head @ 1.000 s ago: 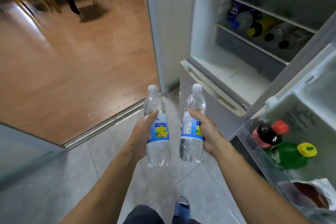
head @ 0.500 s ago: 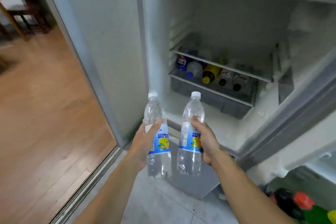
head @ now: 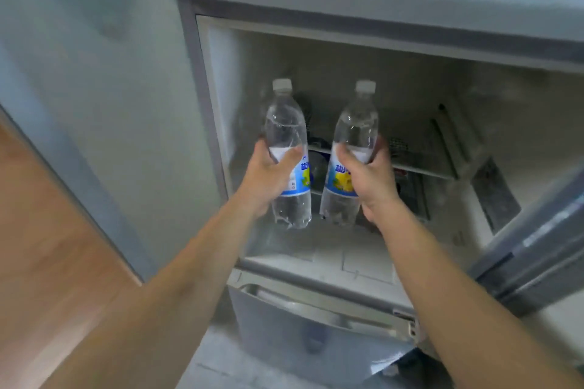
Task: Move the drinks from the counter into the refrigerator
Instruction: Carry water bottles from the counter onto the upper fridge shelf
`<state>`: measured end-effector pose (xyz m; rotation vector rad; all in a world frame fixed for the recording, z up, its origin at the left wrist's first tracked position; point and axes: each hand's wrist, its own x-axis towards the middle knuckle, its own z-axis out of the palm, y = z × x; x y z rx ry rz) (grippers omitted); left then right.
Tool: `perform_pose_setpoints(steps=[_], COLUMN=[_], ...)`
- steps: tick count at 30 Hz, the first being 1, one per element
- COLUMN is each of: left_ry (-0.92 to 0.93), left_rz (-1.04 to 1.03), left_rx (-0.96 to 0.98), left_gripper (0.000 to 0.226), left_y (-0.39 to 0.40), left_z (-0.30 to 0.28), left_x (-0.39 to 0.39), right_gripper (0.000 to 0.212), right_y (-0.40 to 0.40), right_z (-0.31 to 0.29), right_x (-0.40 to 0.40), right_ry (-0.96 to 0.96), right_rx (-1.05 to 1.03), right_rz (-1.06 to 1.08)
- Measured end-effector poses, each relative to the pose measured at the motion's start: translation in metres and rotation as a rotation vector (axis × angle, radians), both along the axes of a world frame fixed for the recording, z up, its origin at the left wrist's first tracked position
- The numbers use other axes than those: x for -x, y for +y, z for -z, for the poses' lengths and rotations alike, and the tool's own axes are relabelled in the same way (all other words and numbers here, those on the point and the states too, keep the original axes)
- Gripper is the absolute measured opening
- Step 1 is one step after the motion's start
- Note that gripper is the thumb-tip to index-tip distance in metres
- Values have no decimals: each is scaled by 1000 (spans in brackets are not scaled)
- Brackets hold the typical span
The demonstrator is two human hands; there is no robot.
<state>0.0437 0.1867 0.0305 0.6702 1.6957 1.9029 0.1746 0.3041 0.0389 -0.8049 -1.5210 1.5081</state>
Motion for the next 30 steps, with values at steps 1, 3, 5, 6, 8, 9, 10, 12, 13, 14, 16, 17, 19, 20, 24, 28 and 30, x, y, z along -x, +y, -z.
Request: perform_pose_setpoints(steps=[1,3,5,6,8,9,10,12,13,14,16,17,19,20,24,28,30], left_ry=[33,90,147,177,272,314,340,401,436,449,430,429,449,460,473,509,563], left_rz=[0,-27,-79,-104,-134,-135,-131,-155,-178,-199,-215,-210,-183,-168,-138,-168,-175], left_rx=[-10,-6,7,11,21,0,-26,-37,-31,-31,-48,-51,-43,-44,-34,-41,22], left_gripper=[36,44,50,55,65,66,66,72,77,81,84,85,86,87,92,89,90], left_y=[13,38,62,73,93,102,111,128,137,144,160,166,176,181,195,195,192], left_z=[-7,-21,-31,-34,-40,-43,-44,-47,-48,-48,-46,-45,-45,-46,-45,-40,-37], left_x=[6,16,26,31,42,48,54,65,69,73,79,82,86,89,100,104,105], right_gripper=[43,40,44,50,61,64,69,81,85,85,82,80,84,85,80,88,88], right_y=[11,33,56,65,83,91,99,114,121,126,134,137,139,140,142,149,152], right_z=[-7,-15,-21,-24,-29,-31,-33,-34,-33,-33,-30,-28,-27,-27,-26,-30,-31], right_x=[8,23,37,44,57,63,69,78,83,87,96,100,108,112,130,143,140], right_ry=[28,81,119,118,113,103,79,40,30,26,33,31,16,13,27,14,-5], right_rx=[-15,-30,-34,-37,-46,-59,-75,-78,-67,-62,-76,-94,-137,-170,-240,-198,-205], right_rz=[22,50,58,64,76,88,98,90,84,83,89,94,87,79,45,-3,-14])
